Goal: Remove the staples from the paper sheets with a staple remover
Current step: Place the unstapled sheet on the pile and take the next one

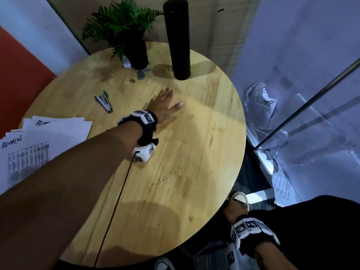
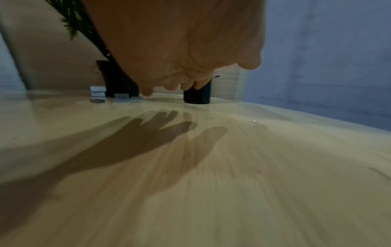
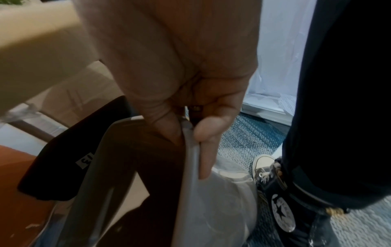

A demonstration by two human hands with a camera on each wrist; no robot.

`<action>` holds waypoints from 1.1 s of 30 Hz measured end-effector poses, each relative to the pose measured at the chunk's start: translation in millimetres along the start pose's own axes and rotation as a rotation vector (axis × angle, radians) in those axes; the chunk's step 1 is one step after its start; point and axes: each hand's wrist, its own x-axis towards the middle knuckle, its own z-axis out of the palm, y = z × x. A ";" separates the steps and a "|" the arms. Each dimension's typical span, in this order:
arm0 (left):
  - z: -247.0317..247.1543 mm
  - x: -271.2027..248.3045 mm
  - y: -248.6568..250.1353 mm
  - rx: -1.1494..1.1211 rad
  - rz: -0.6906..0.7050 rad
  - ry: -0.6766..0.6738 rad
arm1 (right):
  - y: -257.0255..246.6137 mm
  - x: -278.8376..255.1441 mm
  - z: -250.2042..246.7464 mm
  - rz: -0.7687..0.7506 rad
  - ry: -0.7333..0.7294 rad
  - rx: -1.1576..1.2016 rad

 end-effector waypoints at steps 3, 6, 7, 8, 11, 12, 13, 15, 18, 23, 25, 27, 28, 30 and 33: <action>12.3 25.0 3.1 -0.025 -0.100 -0.063 | 2.2 9.9 6.1 -0.010 -0.026 0.036; 23.6 30.5 16.6 -0.056 -0.173 -0.114 | 1.9 13.6 4.9 -0.002 -0.033 0.038; 26.1 29.3 19.9 -0.057 -0.176 -0.114 | 1.5 14.2 4.4 -0.002 -0.031 0.039; 28.4 28.7 21.9 -0.051 -0.172 -0.106 | 1.1 14.7 4.6 -0.001 -0.032 0.041; 36.0 28.9 27.0 0.039 -0.064 -0.131 | -0.5 16.1 5.2 -0.007 -0.027 0.058; 40.8 27.1 32.3 0.093 -0.007 -0.150 | -0.8 15.5 4.1 -0.007 -0.020 0.061; 46.3 23.7 39.0 0.135 0.052 -0.165 | -1.0 14.5 3.2 -0.004 -0.013 0.057; 57.0 14.3 53.1 0.197 0.153 -0.187 | -1.1 12.5 -0.2 -0.004 -0.004 0.045; 65.1 -7.7 56.8 0.257 0.269 -0.202 | -4.2 8.4 -1.5 0.028 0.040 0.047; 77.1 -59.9 28.7 0.384 0.434 -0.306 | -8.9 -7.2 -4.8 0.045 0.119 -0.005; 82.8 -87.7 14.2 0.413 0.493 -0.357 | -7.6 -11.8 -5.3 0.022 0.091 -0.003; 87.3 -115.0 -0.4 0.413 0.564 -0.422 | -7.6 -12.8 -4.0 0.021 0.083 -0.008; 88.6 -126.8 -4.7 0.406 0.594 -0.448 | -7.9 -13.8 -3.9 0.029 0.084 -0.017; 87.8 -137.4 -11.2 0.360 0.606 -0.432 | -5.9 -15.0 -2.1 0.019 0.066 -0.027; 68.3 -113.7 -18.4 0.167 0.368 -0.251 | -2.9 -13.8 -0.4 -0.024 0.072 -0.028</action>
